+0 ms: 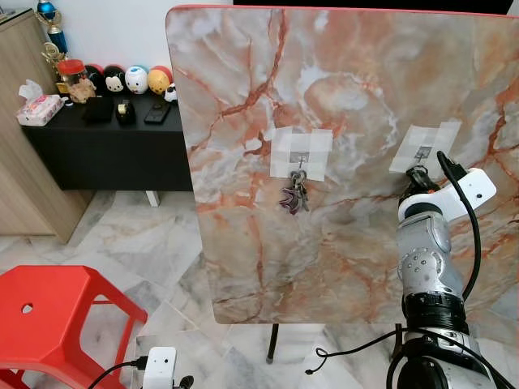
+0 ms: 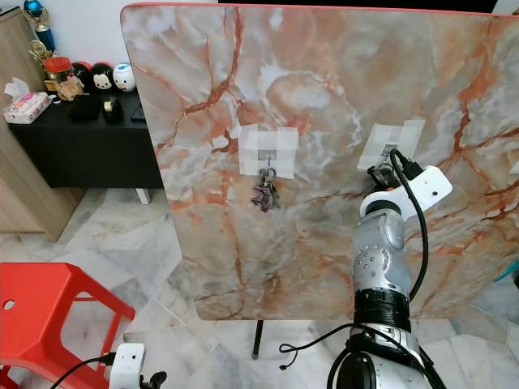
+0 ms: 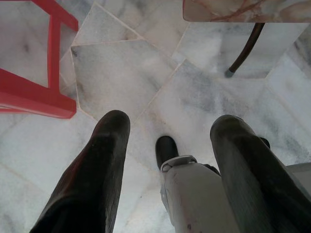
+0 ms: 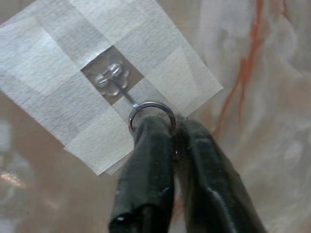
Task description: Hang keys on a hook
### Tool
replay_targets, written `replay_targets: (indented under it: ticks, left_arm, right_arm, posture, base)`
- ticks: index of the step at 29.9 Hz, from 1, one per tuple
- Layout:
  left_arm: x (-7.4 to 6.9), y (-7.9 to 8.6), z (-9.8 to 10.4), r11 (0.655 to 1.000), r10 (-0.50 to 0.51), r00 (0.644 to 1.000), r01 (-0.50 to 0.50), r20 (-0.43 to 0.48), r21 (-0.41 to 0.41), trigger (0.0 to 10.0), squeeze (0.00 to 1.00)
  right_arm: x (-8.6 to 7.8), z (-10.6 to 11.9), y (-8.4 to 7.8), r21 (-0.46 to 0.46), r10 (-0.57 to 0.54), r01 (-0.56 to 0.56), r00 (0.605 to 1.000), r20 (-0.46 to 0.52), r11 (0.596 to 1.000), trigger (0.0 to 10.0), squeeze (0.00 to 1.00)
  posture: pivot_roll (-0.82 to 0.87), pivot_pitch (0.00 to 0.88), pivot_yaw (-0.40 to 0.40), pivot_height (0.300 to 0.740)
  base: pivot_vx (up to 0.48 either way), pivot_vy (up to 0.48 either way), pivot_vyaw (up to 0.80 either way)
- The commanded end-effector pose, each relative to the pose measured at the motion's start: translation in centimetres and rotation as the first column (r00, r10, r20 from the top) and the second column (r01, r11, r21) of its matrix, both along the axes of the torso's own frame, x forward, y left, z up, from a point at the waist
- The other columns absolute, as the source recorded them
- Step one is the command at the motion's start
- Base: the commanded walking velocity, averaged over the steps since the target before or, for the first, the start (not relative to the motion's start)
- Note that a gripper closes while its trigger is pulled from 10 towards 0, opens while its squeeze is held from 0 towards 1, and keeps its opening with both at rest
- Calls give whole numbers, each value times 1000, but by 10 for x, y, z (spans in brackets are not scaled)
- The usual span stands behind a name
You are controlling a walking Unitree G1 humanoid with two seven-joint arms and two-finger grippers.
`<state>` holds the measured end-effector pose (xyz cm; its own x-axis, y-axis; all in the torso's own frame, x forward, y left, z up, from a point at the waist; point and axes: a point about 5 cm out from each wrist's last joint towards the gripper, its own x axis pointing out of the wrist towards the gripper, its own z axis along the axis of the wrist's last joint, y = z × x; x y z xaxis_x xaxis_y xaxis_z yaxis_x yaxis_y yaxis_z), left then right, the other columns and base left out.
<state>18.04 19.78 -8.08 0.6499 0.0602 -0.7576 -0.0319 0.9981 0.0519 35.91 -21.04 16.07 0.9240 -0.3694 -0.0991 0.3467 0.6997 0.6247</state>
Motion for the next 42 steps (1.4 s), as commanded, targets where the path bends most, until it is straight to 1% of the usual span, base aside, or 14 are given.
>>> replay_targets:
  ticks: [1,12,15,16,20,21,22,23,27,28,30,31,32,42]
  left_arm:
    - [-2,-1,-2,1000,-16,1000,16,-18,8,10000,0]
    - [-3,-1,-2,1000,-14,1000,14,-20,6,10000,0]
    - [-4,-1,-2,1000,-14,1000,14,-20,5,10000,0]
    - [-4,-1,-2,1000,-13,1000,13,-18,3,10000,0]
    - [-3,-2,-2,1000,-13,1000,13,-16,1,10000,0]
    - [-3,-2,-2,1000,-13,1000,13,-15,0,10000,0]
    - [-3,-2,-2,1000,-13,1000,13,-15,1,10000,0]
    - [-2,-2,-1,1000,-13,1000,13,-15,1,10000,0]
    - [-1,-2,-1,1000,-17,1000,17,-16,1,10000,0]
    - [0,-3,-1,1000,-18,1000,18,-16,0,10000,0]
    - [1,-3,-1,1000,-19,1000,19,-15,0,10000,0]
    - [1,-3,0,1000,-19,1000,19,-13,0,10000,0]
    - [3,-4,0,1000,-17,1000,17,-9,-2,10000,0]
    - [6,-3,1,1000,-5,1000,5,-9,-4,10000,0]
  right_arm:
    - [1,9,0,-15,0,1,999,39,1000,10000,1000]
    - [-10,6,1,-67,1,2,999,40,998,10000,1000]
    - [-22,-8,4,-98,13,-14,1000,-8,995,10000,1000]
    - [-33,-20,4,-141,18,-25,998,-52,990,10000,1000]
    - [-53,-40,5,-247,42,-74,990,-133,966,10000,1000]
    - [-57,-44,5,-258,51,-88,987,-150,962,10000,475]
    - [-59,-47,5,-264,56,-98,985,-161,960,10000,475]
    - [-69,-72,2,-277,91,-155,969,-230,948,10000,0]
    - [-72,-95,1,-247,123,-195,952,-279,949,10000,0]
    - [-75,-120,2,-245,152,-252,919,-365,936,10000,0]
    - [-78,-137,3,-249,168,-299,883,-437,921,10000,0]
    - [-82,-149,5,-255,182,-344,848,-498,904,10000,0]
    - [-90,-166,7,-274,189,-410,790,-583,870,10000,0]
    - [-126,-211,13,-239,226,-599,595,-771,764,10000,0]
  posture:
    - [-4,0,-50,740]
    - [-2,0,-56,740]
    - [-7,0,-58,740]
    - [-7,0,-58,740]
    - [-2,0,-61,740]
    - [-4,0,-62,740]
    - [-4,0,-62,740]
    - [-21,0,-58,740]
    - [-29,0,-52,740]
    - [-38,0,-49,740]
    - [-40,0,-48,740]
    - [-40,0,-48,740]
    - [-36,0,-49,740]
    - [-44,0,-49,740]
  base:
    - [0,0,0]
    - [0,0,0]
    - [0,0,0]
    - [0,0,0]
    - [0,0,0]
    - [0,0,0]
    - [0,0,0]
    - [0,0,0]
    - [0,0,0]
    - [0,0,0]
    - [0,0,0]
    - [0,0,0]
    - [0,0,0]
    - [0,0,0]
